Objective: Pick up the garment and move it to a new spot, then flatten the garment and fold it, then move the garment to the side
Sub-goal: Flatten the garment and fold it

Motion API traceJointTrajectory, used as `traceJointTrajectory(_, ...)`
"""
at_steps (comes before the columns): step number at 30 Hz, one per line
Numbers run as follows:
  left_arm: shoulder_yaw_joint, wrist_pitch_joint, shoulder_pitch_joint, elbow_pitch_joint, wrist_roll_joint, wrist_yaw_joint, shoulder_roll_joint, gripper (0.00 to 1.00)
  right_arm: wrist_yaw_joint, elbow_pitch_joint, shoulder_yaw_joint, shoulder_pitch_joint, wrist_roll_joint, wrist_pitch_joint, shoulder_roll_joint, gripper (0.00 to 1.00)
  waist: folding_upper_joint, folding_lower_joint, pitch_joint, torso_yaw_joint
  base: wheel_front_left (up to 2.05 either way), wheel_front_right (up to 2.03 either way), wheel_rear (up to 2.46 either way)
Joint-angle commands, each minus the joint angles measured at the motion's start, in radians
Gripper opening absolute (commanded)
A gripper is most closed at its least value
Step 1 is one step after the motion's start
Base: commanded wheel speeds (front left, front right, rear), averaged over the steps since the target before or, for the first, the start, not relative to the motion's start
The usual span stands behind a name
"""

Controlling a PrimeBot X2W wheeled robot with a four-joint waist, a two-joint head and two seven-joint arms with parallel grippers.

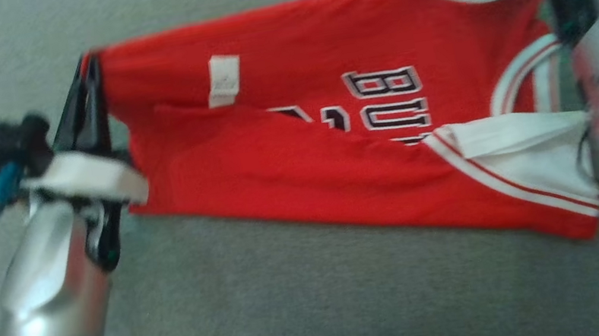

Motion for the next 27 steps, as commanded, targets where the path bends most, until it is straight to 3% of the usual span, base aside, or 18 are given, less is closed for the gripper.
traceJointTrajectory(1, 0.061, -0.008, 0.025, -0.009, 0.027, 0.004, 0.061, 0.00, 0.002, -0.079, 0.062, 0.064, 0.072, -0.012, 0.040, 0.00, -0.0001, 0.0001, -0.054, -0.060, 0.00, 0.00, 0.00)
traceJointTrajectory(5, 0.107, -0.008, 0.115, 0.025, 0.069, 0.005, 0.078, 0.00, 0.002, -0.265, 0.190, 0.273, 0.251, -0.013, 0.050, 0.00, -0.0001, 0.0001, -0.107, -0.108, 0.00, 0.00, 0.00)
traceJointTrajectory(10, 0.154, -0.008, 0.216, 0.050, 0.111, 0.018, 0.083, 0.00, 0.002, -0.462, 0.306, 0.541, 0.453, -0.010, 0.002, 0.00, -0.0001, 0.0001, -0.161, -0.151, 0.00, 0.00, 0.00)
traceJointTrajectory(17, 0.195, -0.008, 0.302, 0.089, 0.135, 0.029, 0.064, 0.00, 0.002, -0.623, 0.345, 0.750, 0.572, 0.038, -0.024, 0.00, -0.0001, 0.0001, -0.199, -0.177, 0.00, 0.00, 0.00)
traceJointTrajectory(19, 0.205, -0.008, 0.318, 0.094, 0.148, 0.040, 0.049, 0.44, 0.002, -0.647, 0.340, 0.795, 0.586, 0.056, -0.021, 0.00, -0.0001, 0.0001, -0.209, -0.177, 0.00, 0.00, 0.00)
traceJointTrajectory(20, 0.212, -0.008, 0.327, 0.092, 0.157, 0.055, 0.043, 1.00, 0.002, -0.651, 0.336, 0.813, 0.589, 0.069, -0.018, 0.00, -0.0001, 0.0001, -0.215, -0.176, 0.00, 0.00, 0.00)
traceJointTrajectory(21, 0.222, -0.008, 0.338, 0.086, 0.163, 0.071, 0.033, 1.00, 0.002, -0.654, 0.334, 0.829, 0.588, 0.079, -0.015, 0.07, -0.0001, 0.0001, -0.225, -0.176, 0.00, 0.00, 0.00)
traceJointTrajectory(22, 0.234, -0.008, 0.351, 0.075, 0.170, 0.088, 0.025, 1.00, 0.002, -0.661, 0.324, 0.841, 0.587, 0.078, -0.009, 1.00, -0.0001, 0.0001, -0.232, -0.175, 0.00, 0.00, 0.00)
traceJointTrajectory(27, 0.279, -0.008, 0.443, -0.019, 0.238, 0.170, -0.005, 1.00, 0.002, -0.672, 0.279, 0.885, 0.499, 0.032, 0.015, 1.00, -0.0001, 0.0001, -0.273, -0.170, 0.00, 0.00, 0.00)
